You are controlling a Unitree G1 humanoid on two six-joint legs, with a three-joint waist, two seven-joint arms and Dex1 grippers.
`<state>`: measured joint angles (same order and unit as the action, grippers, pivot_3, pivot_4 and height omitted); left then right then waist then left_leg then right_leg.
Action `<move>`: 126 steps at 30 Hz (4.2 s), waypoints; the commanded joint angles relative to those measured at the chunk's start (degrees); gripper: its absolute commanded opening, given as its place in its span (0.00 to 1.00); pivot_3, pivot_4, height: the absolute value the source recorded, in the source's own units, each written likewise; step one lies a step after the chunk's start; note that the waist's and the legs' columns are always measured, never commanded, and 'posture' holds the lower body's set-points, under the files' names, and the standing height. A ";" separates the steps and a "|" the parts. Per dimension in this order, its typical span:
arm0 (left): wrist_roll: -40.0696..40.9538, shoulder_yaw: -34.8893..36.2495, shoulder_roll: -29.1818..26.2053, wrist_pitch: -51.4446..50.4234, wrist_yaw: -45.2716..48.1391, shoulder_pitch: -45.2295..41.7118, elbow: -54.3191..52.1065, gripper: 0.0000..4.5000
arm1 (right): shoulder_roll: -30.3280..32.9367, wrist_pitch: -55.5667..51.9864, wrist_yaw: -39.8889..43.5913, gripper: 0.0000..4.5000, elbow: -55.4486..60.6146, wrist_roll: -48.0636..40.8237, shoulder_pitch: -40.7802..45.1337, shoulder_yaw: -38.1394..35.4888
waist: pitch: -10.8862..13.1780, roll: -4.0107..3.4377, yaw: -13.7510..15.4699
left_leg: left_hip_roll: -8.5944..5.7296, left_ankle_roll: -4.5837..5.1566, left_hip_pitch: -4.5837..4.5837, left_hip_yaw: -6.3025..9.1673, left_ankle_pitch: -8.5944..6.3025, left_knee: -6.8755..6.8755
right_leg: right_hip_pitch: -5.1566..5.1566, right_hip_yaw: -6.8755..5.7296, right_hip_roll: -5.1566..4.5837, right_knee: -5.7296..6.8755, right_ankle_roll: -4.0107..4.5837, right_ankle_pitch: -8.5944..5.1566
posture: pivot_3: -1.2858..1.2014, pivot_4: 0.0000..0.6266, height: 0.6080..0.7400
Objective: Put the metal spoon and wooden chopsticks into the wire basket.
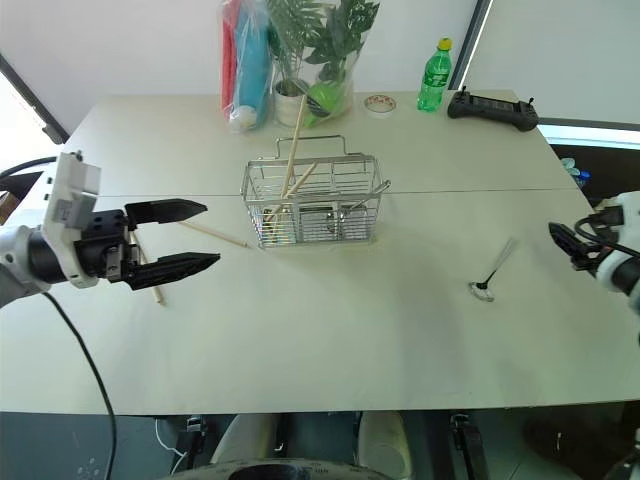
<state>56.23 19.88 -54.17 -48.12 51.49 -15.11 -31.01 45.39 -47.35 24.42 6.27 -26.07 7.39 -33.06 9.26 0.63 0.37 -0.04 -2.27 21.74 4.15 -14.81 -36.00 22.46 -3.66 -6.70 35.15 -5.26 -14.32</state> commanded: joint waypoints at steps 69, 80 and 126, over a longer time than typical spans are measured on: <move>-4.41 -13.86 2.84 4.02 8.81 -10.45 2.60 1.00 | -25.20 -17.32 -13.47 0.01 22.96 1.15 29.82 -2.14 | 0.14 -0.24 -1.28 | 0.00 0.06 0.37 0.31 0.01 0.27 | 0.42 0.11 0.35 0.00 -0.26 0.03 | 0.52 0.24 0.71; -4.31 -12.01 4.58 3.37 5.52 -13.29 3.75 1.00 | -38.02 -2.18 -12.14 0.01 14.55 2.05 34.03 21.58 | 0.12 -0.18 -1.19 | 0.00 0.06 0.43 0.31 0.01 0.29 | 0.46 0.12 0.34 -0.02 -0.27 0.04 | 0.52 0.24 0.71; -4.99 -3.78 4.32 3.34 0.25 -16.95 13.04 1.00 | 6.80 -14.12 21.46 0.99 16.71 -32.97 30.43 6.14 | 0.19 0.06 -1.08 | -0.02 0.12 0.45 0.30 -0.03 0.15 | 0.34 0.13 0.33 -0.07 -0.28 -0.01 | 0.52 0.24 0.71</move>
<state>50.00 13.01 -48.88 -44.41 52.49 -31.62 -17.93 50.23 -62.14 41.13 21.08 -57.26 38.56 -25.66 9.45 0.69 -0.71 -0.07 -2.14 22.14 4.44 -14.85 -35.86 22.77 -3.52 -6.38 35.09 -5.55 -14.34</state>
